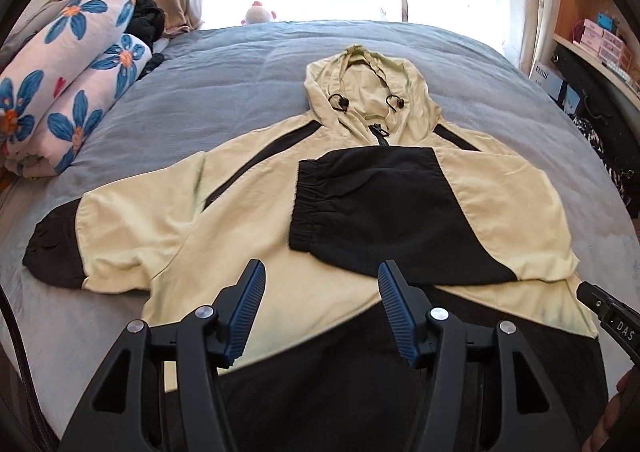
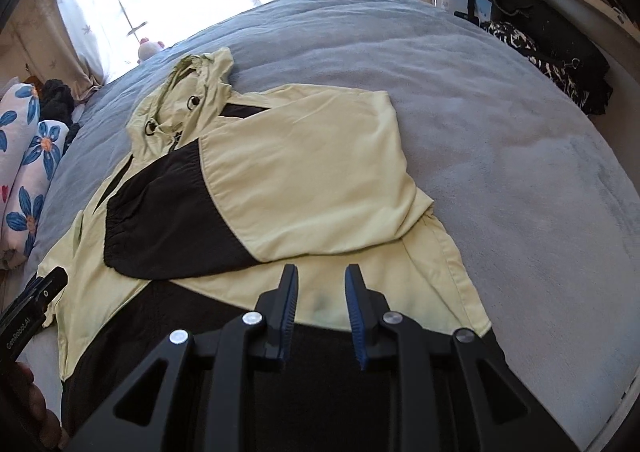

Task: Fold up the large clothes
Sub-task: 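Lift both tools back and move the left tool toward the other sleeve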

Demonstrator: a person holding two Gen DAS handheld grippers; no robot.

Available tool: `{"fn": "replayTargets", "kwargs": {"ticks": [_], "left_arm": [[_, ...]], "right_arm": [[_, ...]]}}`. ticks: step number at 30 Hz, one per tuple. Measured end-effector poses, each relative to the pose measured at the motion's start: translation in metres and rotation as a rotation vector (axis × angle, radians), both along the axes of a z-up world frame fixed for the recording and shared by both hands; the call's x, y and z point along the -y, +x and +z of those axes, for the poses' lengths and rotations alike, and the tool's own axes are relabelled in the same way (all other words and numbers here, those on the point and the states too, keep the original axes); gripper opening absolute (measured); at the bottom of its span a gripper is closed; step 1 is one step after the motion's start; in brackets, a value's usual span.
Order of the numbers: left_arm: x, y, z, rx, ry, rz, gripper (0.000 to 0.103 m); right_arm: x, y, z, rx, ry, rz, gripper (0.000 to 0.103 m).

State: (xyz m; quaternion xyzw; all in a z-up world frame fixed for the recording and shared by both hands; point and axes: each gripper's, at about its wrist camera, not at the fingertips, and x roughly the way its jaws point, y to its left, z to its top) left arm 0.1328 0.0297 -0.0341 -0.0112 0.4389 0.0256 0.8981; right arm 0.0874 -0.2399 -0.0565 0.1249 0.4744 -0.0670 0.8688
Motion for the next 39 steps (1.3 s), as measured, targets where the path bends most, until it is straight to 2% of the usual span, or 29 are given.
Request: {"fn": "replayTargets", "kwargs": {"ticks": [6, 11, 23, 32, 39], "left_arm": [[-0.010, -0.036, 0.023, 0.017, -0.013, -0.004, 0.060], [-0.017, -0.069, 0.038, 0.037, 0.002, -0.013, 0.063], [-0.068, -0.127, 0.065, 0.092, -0.015, 0.015, 0.068], [-0.127, -0.138, 0.063, 0.083, -0.040, 0.072, 0.068], [-0.193, -0.128, 0.050, 0.051, -0.081, 0.151, 0.068]], "right_arm": [[-0.017, -0.030, 0.018, 0.028, -0.001, 0.031, 0.025], [-0.035, -0.057, 0.033, 0.055, -0.024, 0.063, 0.037], [-0.097, -0.104, 0.062, 0.121, -0.061, 0.179, 0.038], [-0.156, -0.109, 0.078, 0.190, -0.059, 0.266, 0.038], [-0.204, -0.088, 0.081, 0.219, -0.056, 0.339, 0.038]]}}
